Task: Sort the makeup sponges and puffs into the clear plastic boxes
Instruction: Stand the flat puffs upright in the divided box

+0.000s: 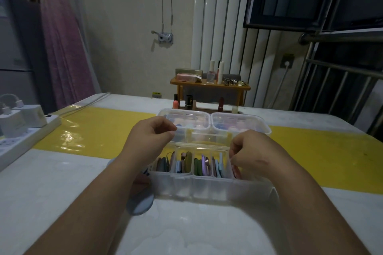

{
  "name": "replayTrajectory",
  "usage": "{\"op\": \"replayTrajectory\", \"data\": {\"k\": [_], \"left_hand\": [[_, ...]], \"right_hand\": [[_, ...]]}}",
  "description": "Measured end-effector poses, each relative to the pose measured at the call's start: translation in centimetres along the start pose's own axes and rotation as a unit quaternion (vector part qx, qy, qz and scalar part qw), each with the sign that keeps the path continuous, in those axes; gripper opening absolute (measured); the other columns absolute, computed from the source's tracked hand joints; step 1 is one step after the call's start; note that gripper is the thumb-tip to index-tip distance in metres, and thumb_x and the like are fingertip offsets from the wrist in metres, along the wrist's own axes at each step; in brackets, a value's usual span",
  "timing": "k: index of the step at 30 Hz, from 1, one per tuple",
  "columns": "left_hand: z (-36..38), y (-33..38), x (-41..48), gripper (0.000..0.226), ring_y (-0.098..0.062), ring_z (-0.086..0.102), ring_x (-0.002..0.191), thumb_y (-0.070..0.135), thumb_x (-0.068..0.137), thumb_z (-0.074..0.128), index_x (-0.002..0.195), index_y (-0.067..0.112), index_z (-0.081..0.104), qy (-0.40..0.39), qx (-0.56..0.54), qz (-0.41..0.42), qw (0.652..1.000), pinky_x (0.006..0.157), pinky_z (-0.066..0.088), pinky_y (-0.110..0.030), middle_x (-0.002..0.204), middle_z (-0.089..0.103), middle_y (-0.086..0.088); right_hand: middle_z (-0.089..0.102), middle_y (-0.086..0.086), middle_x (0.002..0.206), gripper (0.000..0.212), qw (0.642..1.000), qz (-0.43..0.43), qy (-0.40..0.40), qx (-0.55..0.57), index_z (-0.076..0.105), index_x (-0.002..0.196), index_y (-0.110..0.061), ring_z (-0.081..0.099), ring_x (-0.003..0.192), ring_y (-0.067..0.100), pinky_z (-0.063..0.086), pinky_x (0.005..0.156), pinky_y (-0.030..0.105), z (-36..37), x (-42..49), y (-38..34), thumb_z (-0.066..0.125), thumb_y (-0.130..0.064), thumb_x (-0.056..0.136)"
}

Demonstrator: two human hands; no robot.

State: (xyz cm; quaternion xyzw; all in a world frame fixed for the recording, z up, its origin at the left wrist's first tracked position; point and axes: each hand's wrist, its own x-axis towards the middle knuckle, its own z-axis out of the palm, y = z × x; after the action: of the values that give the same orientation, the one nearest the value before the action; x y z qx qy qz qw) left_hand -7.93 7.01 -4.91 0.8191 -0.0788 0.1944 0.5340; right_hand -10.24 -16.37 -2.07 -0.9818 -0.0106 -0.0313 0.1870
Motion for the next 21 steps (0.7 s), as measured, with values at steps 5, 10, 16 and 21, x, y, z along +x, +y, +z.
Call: {"op": "replayTrajectory", "data": {"k": [5, 10, 16, 21], "left_hand": [[-0.4, -0.2, 0.3, 0.033, -0.008, 0.063, 0.078, -0.007, 0.083, 0.059, 0.08, 0.023, 0.071, 0.005, 0.004, -0.023, 1.0, 0.067, 0.044, -0.021, 0.083, 0.07, 0.004], [-1.4, -0.8, 0.9, 0.04, -0.015, 0.062, 0.078, -0.013, 0.079, 0.05, 0.08, 0.021, 0.072, 0.036, 0.012, -0.062, 0.997, 0.066, 0.045, -0.027, 0.084, 0.071, 0.0], [-2.0, -1.4, 1.1, 0.04, -0.019, 0.061, 0.084, -0.015, 0.08, 0.047, 0.08, 0.015, 0.074, 0.015, 0.031, -0.123, 0.992, 0.066, 0.043, -0.025, 0.086, 0.07, -0.005], [-2.1, -1.6, 1.3, 0.037, -0.018, 0.059, 0.08, -0.013, 0.082, 0.05, 0.075, 0.016, 0.073, -0.001, 0.047, -0.147, 0.988, 0.063, 0.04, -0.026, 0.081, 0.068, -0.004]], "right_hand": [[0.068, -0.004, 0.071, 0.011, 0.999, 0.007, 0.032, 0.028, 0.067, 0.067, -0.022, 0.064, 0.072, 0.017, 0.056, 0.067, 0.033, 0.0, 0.0, 0.2, 0.061, -0.023, 0.076], [0.061, -0.003, 0.066, 0.014, 0.993, -0.024, 0.094, 0.066, 0.06, 0.064, -0.023, 0.059, 0.067, 0.017, 0.051, 0.062, 0.035, 0.5, 0.0, 0.3, 0.058, -0.026, 0.078], [0.063, -0.007, 0.072, 0.013, 0.987, -0.072, 0.096, 0.105, 0.063, 0.072, -0.028, 0.06, 0.072, 0.015, 0.058, 0.069, 0.042, 1.3, -0.1, -0.4, 0.057, -0.028, 0.083], [0.064, -0.007, 0.074, 0.014, 0.983, -0.101, 0.099, 0.114, 0.063, 0.072, -0.027, 0.06, 0.072, 0.013, 0.057, 0.069, 0.041, 1.6, -0.1, -0.6, 0.058, -0.026, 0.085]]}}
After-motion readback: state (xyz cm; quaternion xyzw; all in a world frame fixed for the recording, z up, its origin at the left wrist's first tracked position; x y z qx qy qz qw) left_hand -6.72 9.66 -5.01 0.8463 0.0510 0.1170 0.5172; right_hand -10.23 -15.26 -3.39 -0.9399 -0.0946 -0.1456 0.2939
